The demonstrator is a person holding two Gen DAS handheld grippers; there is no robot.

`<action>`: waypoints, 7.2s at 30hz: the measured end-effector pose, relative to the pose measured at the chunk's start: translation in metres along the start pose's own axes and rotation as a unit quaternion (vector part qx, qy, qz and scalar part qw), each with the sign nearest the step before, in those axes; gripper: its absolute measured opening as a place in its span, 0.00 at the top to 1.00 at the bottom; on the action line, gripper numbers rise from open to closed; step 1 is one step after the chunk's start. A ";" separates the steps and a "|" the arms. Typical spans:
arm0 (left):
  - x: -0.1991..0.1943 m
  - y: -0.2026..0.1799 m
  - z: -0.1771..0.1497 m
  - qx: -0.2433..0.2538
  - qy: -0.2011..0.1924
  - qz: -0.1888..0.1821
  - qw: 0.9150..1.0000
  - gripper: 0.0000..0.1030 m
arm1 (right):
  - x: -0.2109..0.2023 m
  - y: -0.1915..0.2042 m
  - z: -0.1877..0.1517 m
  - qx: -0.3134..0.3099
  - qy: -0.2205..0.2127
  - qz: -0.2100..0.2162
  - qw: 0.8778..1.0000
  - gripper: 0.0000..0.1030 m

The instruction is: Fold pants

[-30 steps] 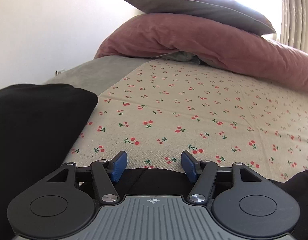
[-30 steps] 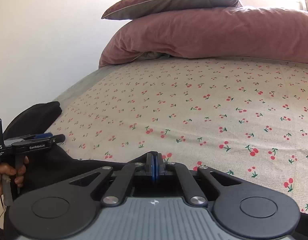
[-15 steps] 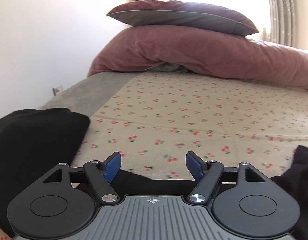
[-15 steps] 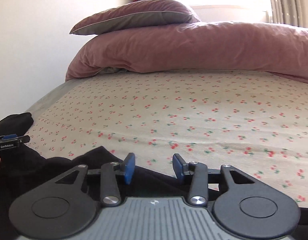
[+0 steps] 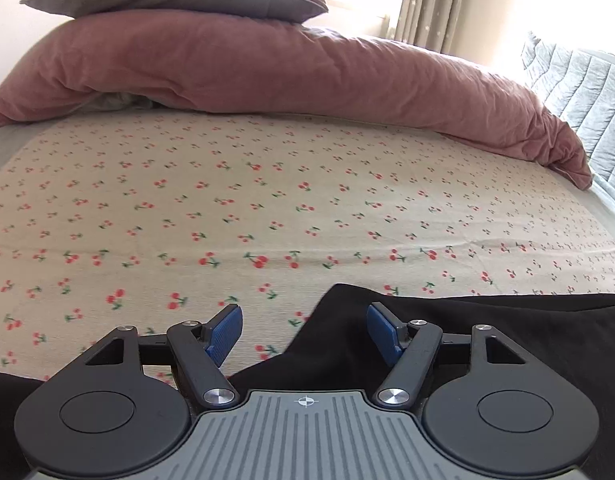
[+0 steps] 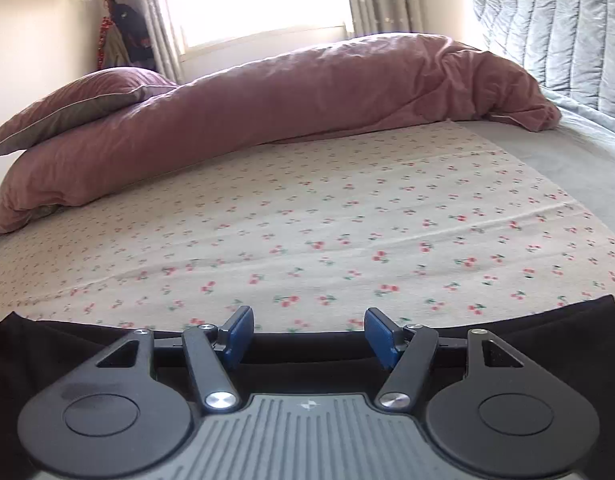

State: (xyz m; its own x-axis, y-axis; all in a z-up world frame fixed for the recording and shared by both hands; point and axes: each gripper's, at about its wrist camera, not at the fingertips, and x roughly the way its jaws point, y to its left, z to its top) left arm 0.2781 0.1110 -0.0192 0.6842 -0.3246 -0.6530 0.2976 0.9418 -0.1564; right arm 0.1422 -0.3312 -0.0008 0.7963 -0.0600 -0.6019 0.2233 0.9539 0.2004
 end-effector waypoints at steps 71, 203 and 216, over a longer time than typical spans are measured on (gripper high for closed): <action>-0.023 -0.058 -0.015 0.067 -0.102 0.011 0.993 0.39 | -0.027 -0.099 -0.010 -0.068 -0.046 -0.200 0.976 0.52; -0.103 0.027 -0.064 -0.073 0.000 0.013 0.997 0.97 | -0.063 0.176 -0.084 -0.290 0.101 0.215 0.927 0.34; -0.144 0.132 -0.068 -0.138 -0.016 0.151 0.979 0.97 | -0.045 0.214 -0.083 -0.284 0.071 0.245 0.924 0.34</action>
State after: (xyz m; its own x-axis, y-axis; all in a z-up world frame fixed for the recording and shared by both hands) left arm 0.1734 0.2878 0.0038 0.7355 -0.0266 -0.6770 -0.1095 0.9814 -0.1576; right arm 0.1077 -0.1003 0.0045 0.6329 0.4213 -0.6496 -0.5078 0.8592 0.0624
